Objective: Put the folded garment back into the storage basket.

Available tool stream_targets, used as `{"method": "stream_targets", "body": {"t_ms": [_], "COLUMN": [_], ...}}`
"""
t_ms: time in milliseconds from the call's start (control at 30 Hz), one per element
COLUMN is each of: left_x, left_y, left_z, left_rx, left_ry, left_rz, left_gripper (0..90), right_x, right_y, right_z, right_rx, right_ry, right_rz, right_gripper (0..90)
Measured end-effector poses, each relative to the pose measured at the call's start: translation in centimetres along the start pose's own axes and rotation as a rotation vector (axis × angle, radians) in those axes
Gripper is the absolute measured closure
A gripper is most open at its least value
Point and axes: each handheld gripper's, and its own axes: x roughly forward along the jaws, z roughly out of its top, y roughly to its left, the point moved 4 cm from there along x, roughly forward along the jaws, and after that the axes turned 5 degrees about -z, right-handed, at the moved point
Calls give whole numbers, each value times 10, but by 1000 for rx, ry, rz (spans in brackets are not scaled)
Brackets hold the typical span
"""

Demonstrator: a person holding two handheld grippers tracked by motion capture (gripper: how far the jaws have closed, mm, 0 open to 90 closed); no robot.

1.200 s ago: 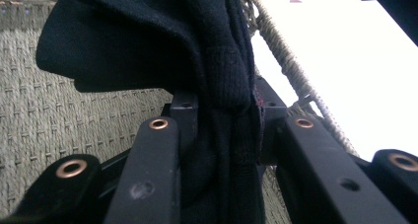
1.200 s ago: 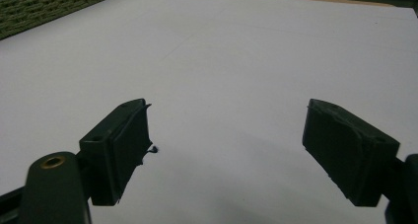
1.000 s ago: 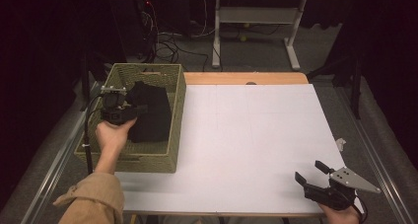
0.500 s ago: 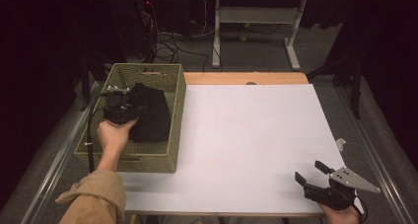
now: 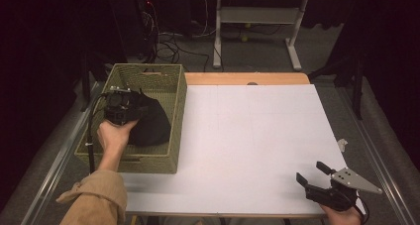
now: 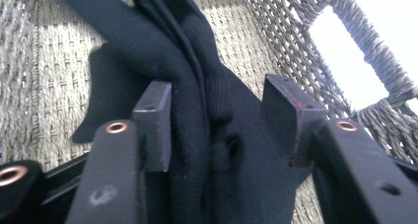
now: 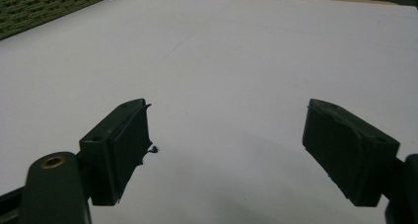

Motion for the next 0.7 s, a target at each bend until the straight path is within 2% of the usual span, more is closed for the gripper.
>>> {"method": "stream_targets", "body": {"t_ms": [200, 500, 600, 700], "left_x": [-4, -9, -14, -20], "left_y": [0, -2, 0, 1], "left_z": [-1, -3, -2, -2], "left_rx": [0, 13, 2, 2], "left_ry": [-11, -5, -26, -44], "left_rz": [13, 31, 38, 24], "left_gripper": [348, 321, 306, 306], "right_x": [0, 0, 0, 0], "right_y": [0, 0, 0, 0], "right_z": [0, 0, 0, 0], "right_rx": [-1, -3, -3, -6], "right_ry": [0, -2, -2, 0], "right_rz": [-1, -2, -2, -2], "right_gripper": [187, 187, 187, 187]}}
